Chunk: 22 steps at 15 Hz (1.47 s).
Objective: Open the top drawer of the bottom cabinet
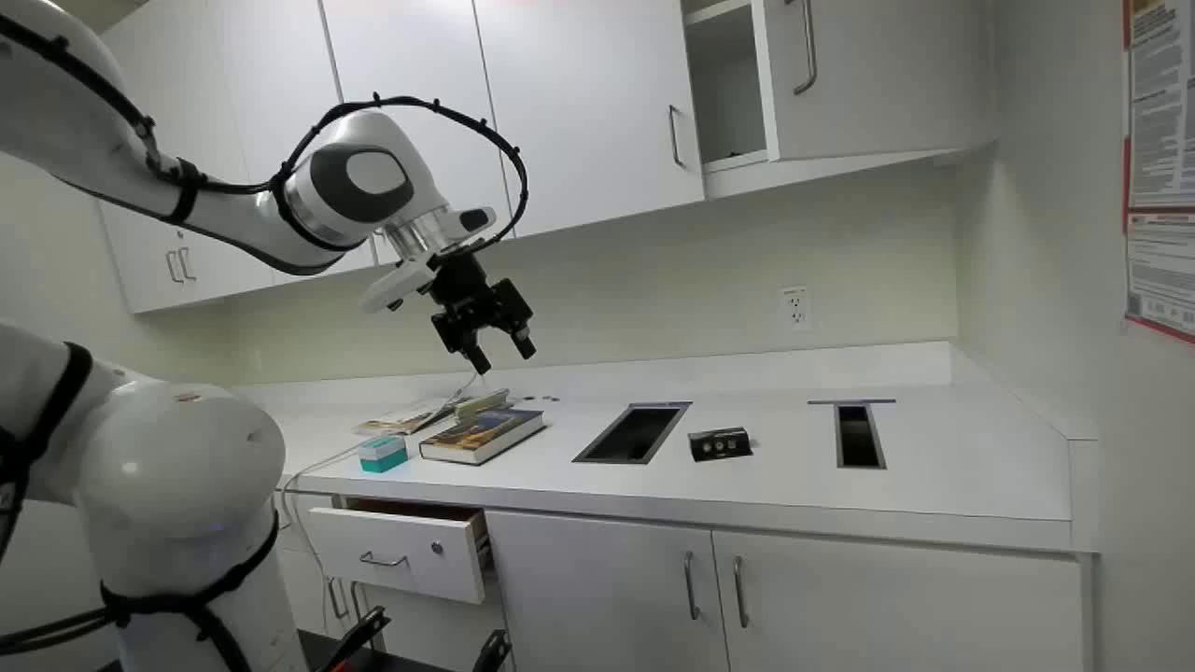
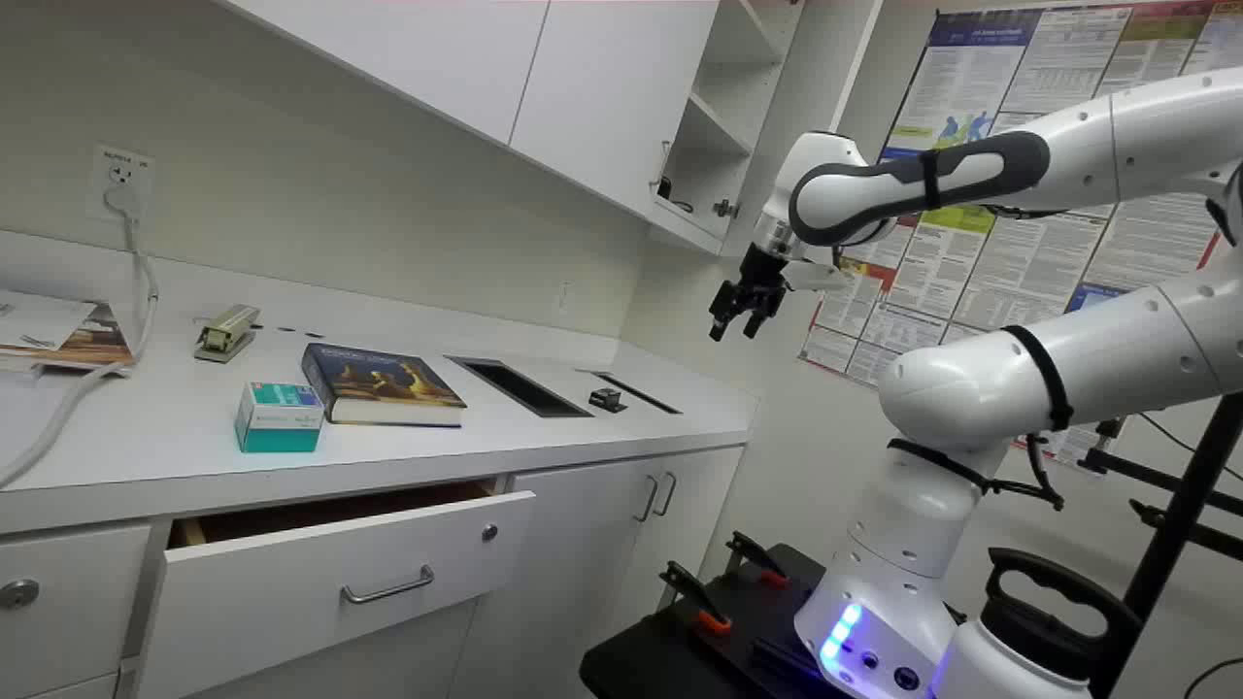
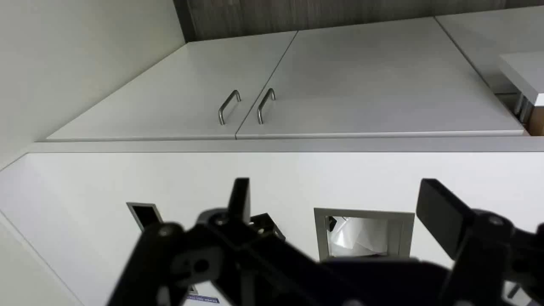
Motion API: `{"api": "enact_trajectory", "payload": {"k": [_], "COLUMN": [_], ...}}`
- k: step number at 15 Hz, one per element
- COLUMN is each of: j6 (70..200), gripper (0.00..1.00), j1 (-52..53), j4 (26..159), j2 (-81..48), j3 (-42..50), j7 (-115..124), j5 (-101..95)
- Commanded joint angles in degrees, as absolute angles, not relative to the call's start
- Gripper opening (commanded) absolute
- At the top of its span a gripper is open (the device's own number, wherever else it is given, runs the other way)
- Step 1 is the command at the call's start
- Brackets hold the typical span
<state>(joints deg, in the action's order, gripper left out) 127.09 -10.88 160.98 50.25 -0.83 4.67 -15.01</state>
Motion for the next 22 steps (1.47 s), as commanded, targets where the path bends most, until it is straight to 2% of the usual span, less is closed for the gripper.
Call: {"api": "enact_trajectory", "payload": {"k": [1, 9, 15, 22], "j6": [126.9, 127.5, 127.3, 130.8], "gripper": [1.00, 1.00, 1.00, 1.00], "j1": [-10.7, -8.7, 4.2, 20.4], "j4": [161.3, 161.4, 161.0, 160.1], "j2": [50.1, 49.1, 46.9, 37.4], "j3": [-0.7, -1.9, -10.0, -22.4], "j7": [4.8, 4.7, 4.2, 5.1], "j5": [-15.2, -14.8, -11.7, -7.1]}}
